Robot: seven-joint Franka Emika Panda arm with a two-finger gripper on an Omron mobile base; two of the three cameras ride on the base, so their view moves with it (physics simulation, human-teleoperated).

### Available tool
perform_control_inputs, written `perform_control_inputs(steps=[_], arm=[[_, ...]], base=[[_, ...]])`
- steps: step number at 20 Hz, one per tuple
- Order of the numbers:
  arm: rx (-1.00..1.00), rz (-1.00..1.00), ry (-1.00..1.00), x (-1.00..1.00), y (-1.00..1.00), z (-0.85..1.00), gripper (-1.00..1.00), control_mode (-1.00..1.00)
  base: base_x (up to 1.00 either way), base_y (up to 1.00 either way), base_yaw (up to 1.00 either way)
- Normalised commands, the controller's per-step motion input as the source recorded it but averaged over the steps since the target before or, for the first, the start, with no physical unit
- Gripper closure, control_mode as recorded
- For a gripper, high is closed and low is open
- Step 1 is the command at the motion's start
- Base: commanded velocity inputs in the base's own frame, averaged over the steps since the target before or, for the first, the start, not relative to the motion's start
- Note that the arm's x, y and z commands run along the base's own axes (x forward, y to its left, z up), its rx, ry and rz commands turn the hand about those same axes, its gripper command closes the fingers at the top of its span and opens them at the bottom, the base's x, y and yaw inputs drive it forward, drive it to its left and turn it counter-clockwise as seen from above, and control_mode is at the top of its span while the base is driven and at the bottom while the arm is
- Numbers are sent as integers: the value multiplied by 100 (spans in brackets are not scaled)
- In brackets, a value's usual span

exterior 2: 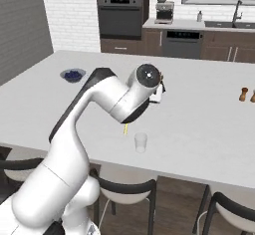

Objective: Take a straw from the drawer in front and place it inside the glass cup on the dining counter.

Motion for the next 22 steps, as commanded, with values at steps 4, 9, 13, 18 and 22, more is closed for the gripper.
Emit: perform_control_inputs(steps=[4,9,13,18,22], arm=[[7,21,-44,0,-27,0,100,-100],[6,24,-37,7,-4,0,100,-100],[7,19,-20,8,0,0,100,-100],[2,9,-2,29,0,-6,100,-100],[0,6,0,31,0,-18,100,-100]], base=[[0,0,0],[0,0,0],[0,0,0],[0,0,0],[0,0,0]])
